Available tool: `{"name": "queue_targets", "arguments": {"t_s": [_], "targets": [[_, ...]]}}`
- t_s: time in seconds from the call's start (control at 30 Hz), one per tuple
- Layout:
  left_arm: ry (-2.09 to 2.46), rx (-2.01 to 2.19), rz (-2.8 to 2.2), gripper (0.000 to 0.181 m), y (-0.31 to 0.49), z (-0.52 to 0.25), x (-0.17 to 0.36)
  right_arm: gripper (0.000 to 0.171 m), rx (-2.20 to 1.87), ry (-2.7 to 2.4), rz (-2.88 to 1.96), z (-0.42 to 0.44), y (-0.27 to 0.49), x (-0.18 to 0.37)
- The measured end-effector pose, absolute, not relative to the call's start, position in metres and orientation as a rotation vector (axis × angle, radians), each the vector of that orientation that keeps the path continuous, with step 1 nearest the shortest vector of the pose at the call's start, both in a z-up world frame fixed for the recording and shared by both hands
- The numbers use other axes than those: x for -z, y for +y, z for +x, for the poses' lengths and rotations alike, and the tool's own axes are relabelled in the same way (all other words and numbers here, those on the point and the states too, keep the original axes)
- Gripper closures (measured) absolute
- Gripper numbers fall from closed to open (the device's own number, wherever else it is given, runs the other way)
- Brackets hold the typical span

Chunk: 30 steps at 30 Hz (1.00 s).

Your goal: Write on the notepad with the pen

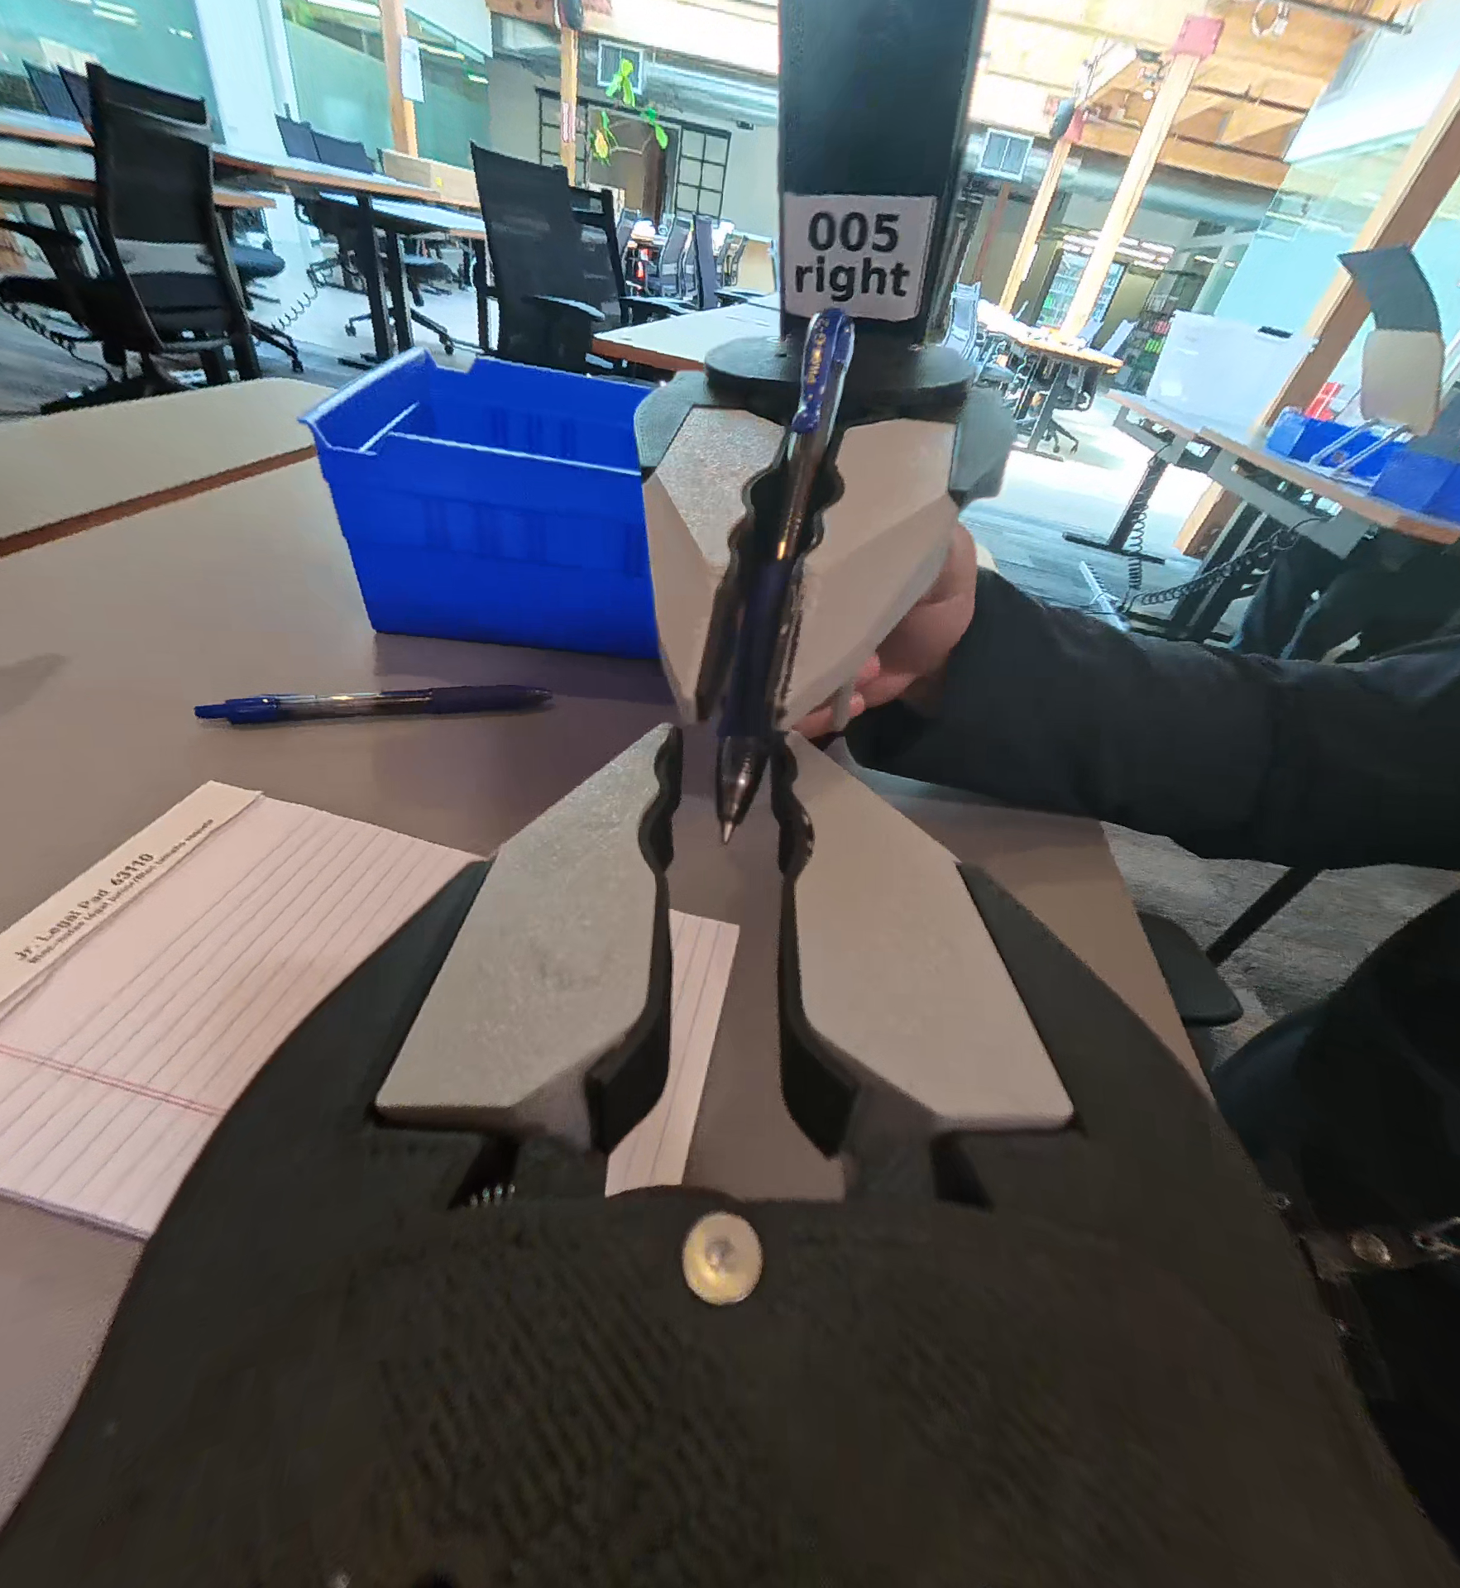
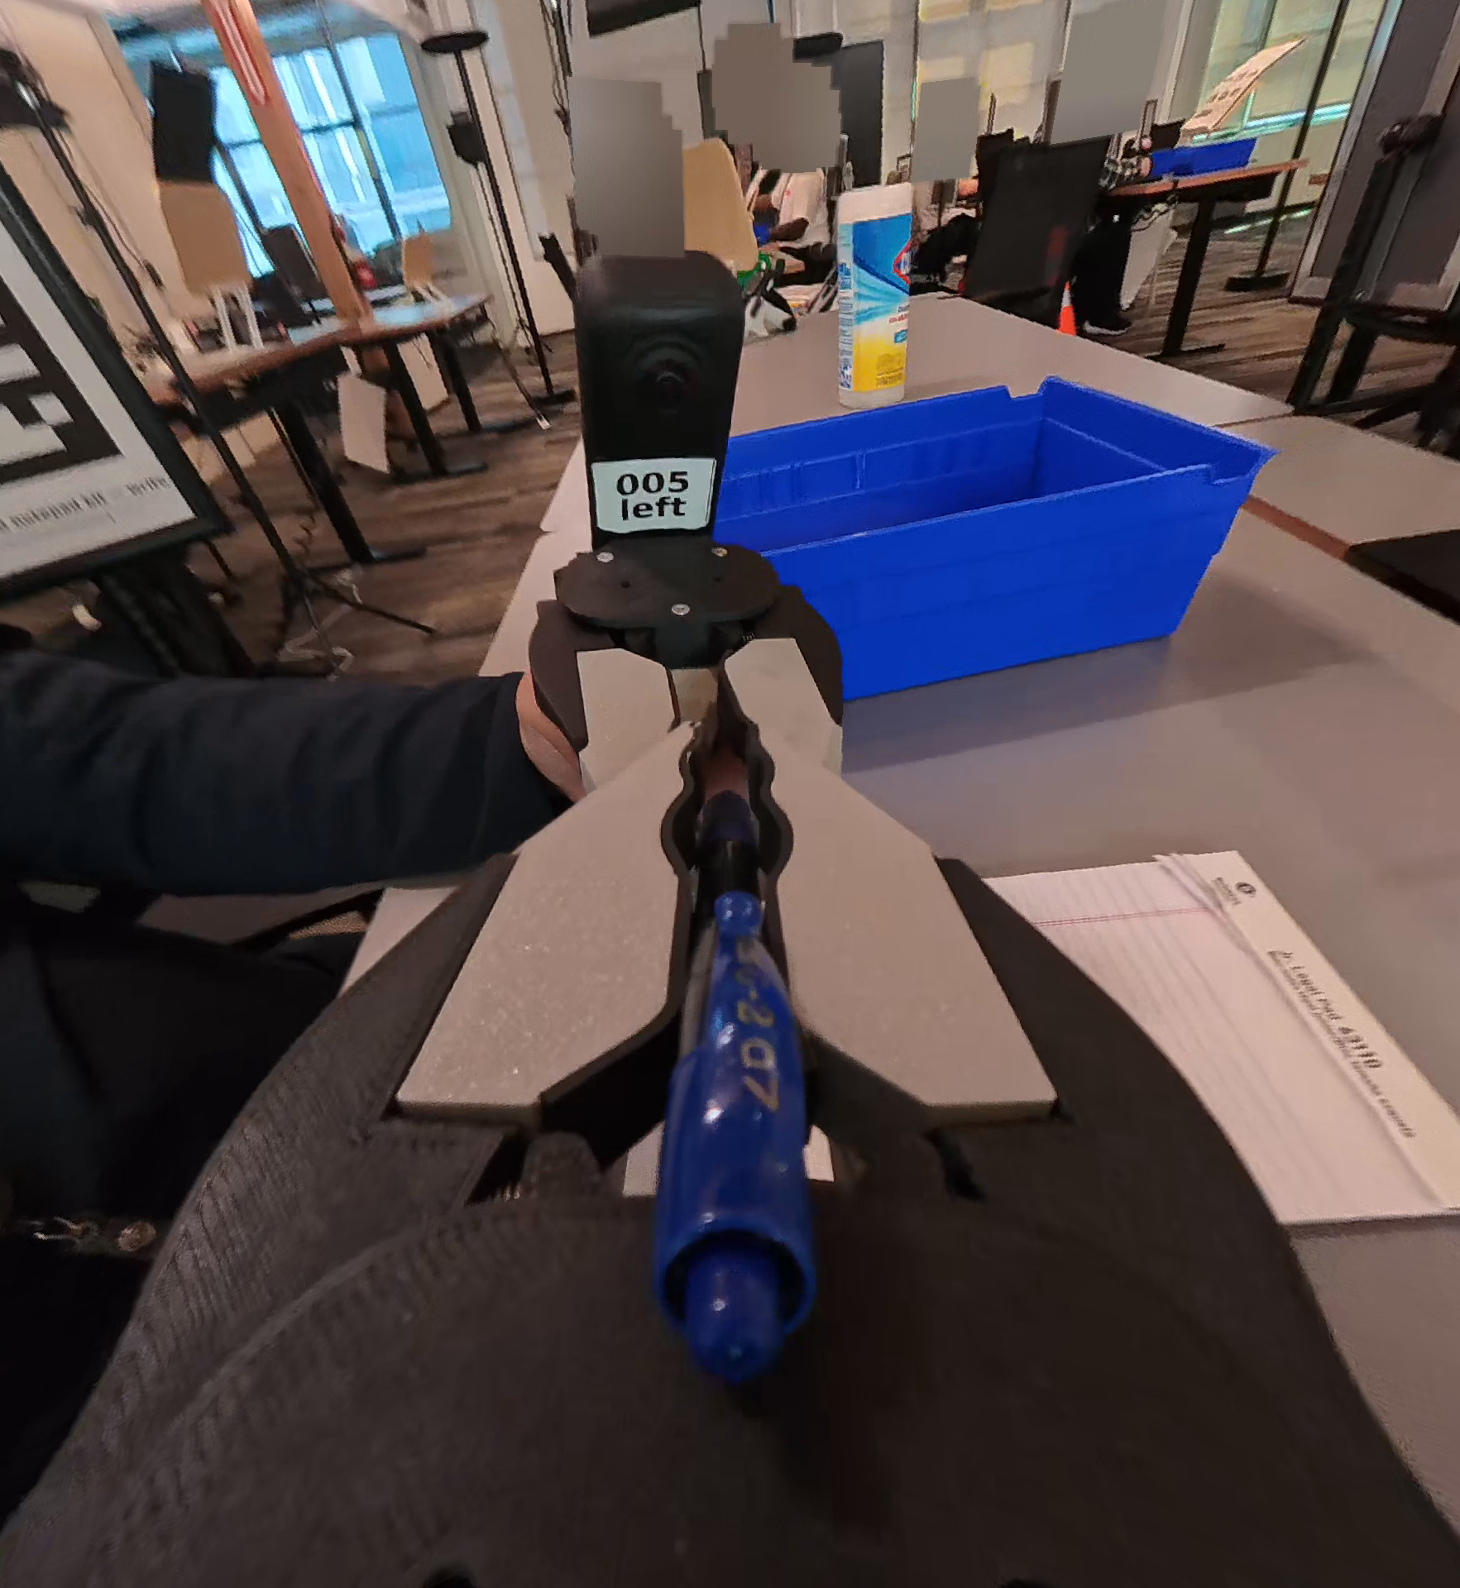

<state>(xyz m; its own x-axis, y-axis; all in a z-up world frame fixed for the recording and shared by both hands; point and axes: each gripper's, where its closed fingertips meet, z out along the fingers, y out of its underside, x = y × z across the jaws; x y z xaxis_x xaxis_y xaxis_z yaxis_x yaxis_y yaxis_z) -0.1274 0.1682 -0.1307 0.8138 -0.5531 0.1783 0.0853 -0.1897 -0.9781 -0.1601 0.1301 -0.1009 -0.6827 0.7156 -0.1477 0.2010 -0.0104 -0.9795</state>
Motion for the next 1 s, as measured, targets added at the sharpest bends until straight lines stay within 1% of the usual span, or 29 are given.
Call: {"name": "queue_targets", "arguments": {"t_s": [0.2,0.27,0.3,0.57,1.0], "targets": [[0.385,0.628,-1.697,0.16,0.169,-0.121,0.135,0.166,-1.763,-1.89,-0.961,-0.161,0.124,0.103],[0.409,0.625,-1.69,0.169,0.167,-0.118,0.134,0.165,-1.755,-1.903,-0.96,-0.161,0.122,0.105],[0.424,0.614,-1.686,0.177,0.166,-0.118,0.134,0.165,-1.76,-1.903,-0.957,-0.161,0.122,0.105],[0.47,0.558,-1.701,0.179,0.165,-0.115,0.136,0.165,-1.809,-1.935,-0.95,-0.156,0.121,0.106],[0.465,0.541,-1.723,0.179,0.166,-0.118,0.14,0.165,-1.754,-1.983,-0.978,-0.157,0.123,0.114]]}}
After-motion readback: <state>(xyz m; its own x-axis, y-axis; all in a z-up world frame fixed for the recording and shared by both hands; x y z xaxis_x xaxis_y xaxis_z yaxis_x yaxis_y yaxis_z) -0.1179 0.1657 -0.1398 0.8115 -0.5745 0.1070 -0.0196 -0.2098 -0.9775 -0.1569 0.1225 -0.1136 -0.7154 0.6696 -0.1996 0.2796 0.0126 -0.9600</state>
